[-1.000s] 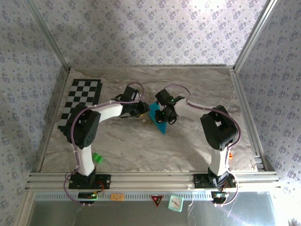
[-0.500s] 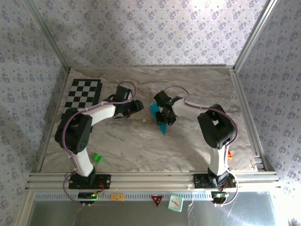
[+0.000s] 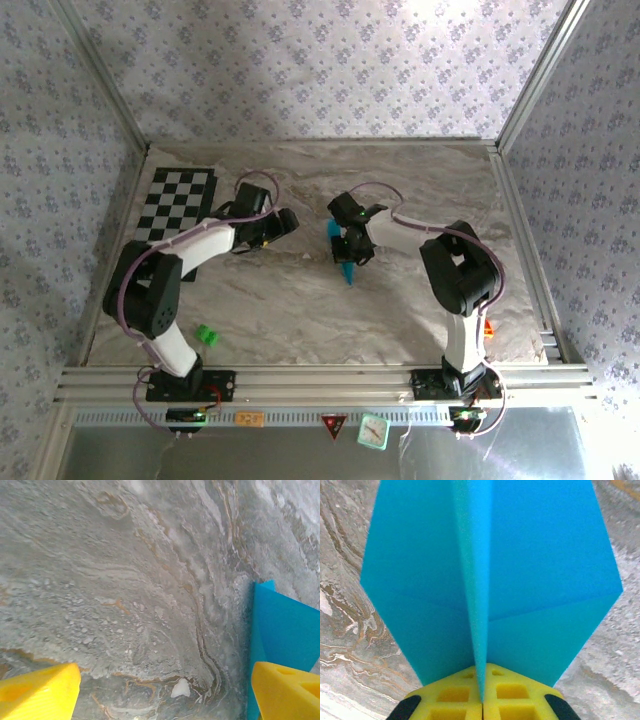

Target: Fold a paper plane with a square sheet of paper (pick it up from the middle)

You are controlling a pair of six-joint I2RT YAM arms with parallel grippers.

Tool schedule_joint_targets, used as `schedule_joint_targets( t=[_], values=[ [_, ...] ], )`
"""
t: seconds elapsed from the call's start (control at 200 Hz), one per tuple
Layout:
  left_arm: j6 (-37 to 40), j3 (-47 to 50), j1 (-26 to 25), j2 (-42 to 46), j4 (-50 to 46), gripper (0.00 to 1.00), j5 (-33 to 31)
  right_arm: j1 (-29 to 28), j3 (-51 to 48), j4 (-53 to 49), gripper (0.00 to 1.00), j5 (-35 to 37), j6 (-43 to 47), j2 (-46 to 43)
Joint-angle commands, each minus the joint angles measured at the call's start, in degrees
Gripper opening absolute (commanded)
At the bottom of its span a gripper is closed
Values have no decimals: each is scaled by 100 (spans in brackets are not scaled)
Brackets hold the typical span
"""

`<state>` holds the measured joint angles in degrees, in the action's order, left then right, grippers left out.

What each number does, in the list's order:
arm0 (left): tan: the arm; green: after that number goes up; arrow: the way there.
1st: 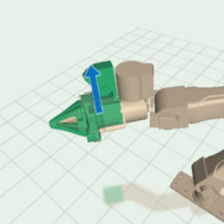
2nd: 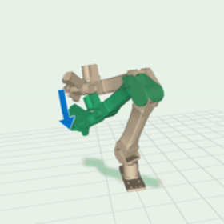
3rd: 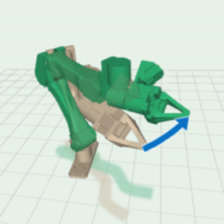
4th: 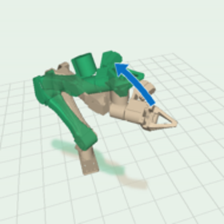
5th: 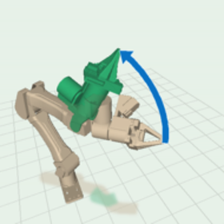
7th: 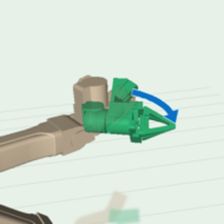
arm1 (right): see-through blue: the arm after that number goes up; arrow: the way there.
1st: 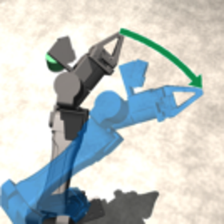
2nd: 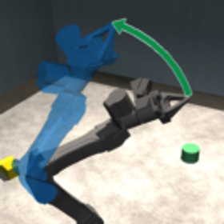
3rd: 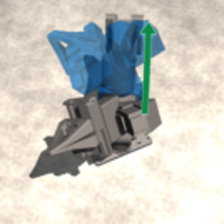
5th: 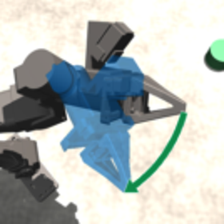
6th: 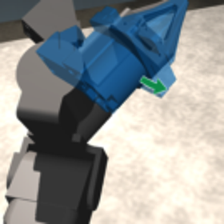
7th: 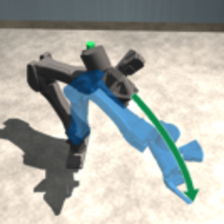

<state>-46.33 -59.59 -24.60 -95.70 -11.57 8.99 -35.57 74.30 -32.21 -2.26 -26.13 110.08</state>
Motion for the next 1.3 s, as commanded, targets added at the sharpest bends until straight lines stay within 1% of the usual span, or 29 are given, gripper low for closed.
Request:
schedule_joint_targets(
  t=[0.0, 0.14, 0.255, 0.35, 0.4, 0.51, 0.64, 0.8, 0.949, 1.294],
  values=[
    [183, 101, 78, 328, -253, 93, -342, 180, 58, -98, 4, 177, -237, -317],
    [259, 211, 153, 516, -321, 99, -466, 485, 287, -46, 3, 190, -262, -311],
    [290, 270, 196, 586, -388, 100, -486, 731, 716, -75, 4, 160, -79, -91],
    [307, 306, 205, 614, -427, 100, -494, 918, 1233, -197, 4, 21, 134, 307],
    [307, 308, 210, 623, -458, 100, -512, 993, 1518, -442, 5, -33, 247, 540],
    [308, 269, 210, 598, -593, 99, -539, 1130, 2132, -722, 6, -5, 456, 979],
    [300, 266, 211, 577, -636, 100, -513, 1258, 2565, -850, 6, -104, 555, 1335],
    [289, 273, 211, 576, -639, 100, -451, 1284, 2846, -1000, 9, -118, 635, 1635],
    [306, 299, 210, 579, -633, 99, -386, 1274, 2922, -1115, 17, -46, 644, 1773],
    [317, 318, 211, 558, -556, 100, -294, 1129, 3073, -1342, 21, 166, 762, 1987]
  ],
)
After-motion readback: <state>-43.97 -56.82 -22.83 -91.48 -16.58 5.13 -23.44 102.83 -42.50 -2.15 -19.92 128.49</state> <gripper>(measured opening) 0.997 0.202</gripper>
